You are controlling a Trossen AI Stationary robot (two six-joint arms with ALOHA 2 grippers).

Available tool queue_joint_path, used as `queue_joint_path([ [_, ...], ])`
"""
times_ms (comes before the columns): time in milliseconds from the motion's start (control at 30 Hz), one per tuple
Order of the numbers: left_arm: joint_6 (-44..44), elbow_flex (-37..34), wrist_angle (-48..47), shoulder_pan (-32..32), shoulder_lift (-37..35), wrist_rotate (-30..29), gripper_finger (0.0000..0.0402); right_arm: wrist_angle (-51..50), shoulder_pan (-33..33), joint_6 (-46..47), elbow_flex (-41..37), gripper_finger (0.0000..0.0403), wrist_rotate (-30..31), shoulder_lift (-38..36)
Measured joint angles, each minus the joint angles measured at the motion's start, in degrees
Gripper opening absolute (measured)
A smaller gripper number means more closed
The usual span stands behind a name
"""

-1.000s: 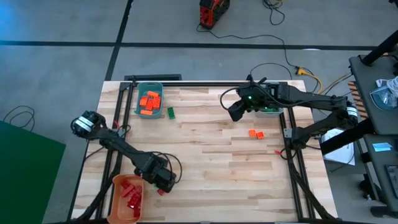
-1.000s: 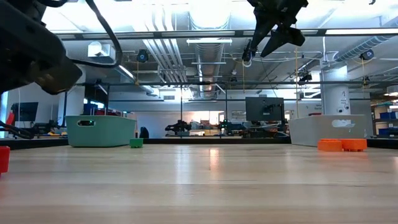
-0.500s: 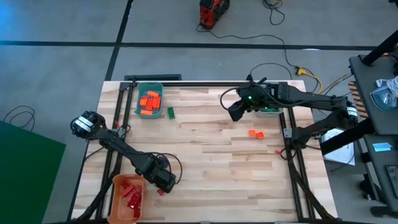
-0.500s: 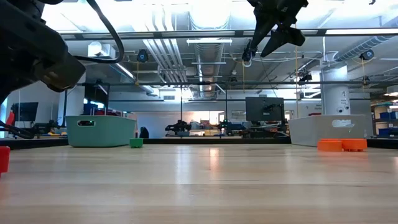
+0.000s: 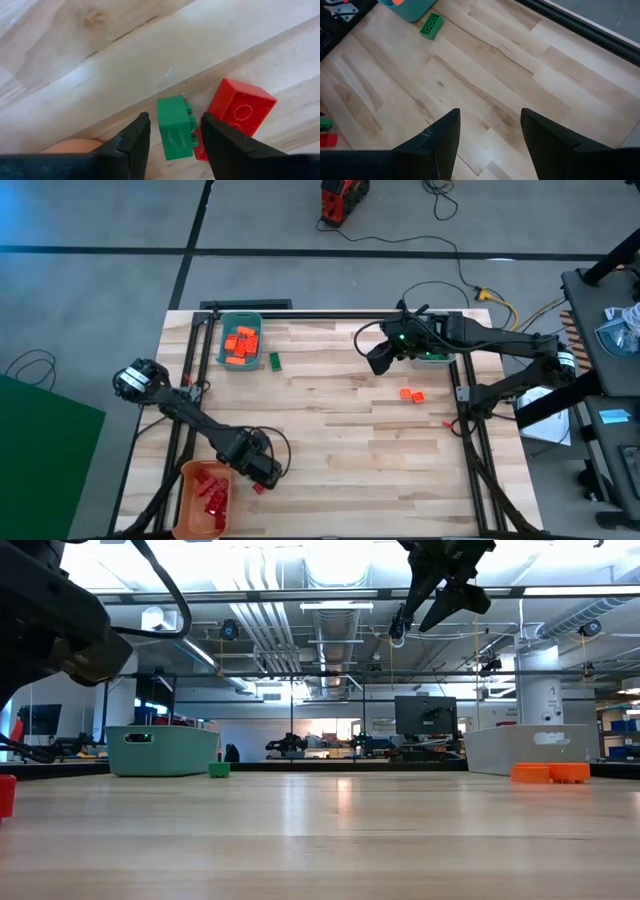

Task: Sort blocks
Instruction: Put the bottom green game piece into the gray bin

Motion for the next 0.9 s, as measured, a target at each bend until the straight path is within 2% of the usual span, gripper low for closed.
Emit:
queue_joint_path([
  [467,0.02,-0.34,0.58,-0.86,0.0,-3.43,0.0154,0.0,0.0,-0.04,0.0,0.0201,0.0,0.0],
  [767,-0.41,-0.5,0.17,-1.08,0.0,0.2,0.0154,0.0,0.0,0.21,0.0,0.0201,0.0,0.0],
  [900,1.35,-0.64,0.08,-1.08,0.0,0.03,0.0154,0.0,0.0,0.42,0.0,0.0201,0.0,0.0],
])
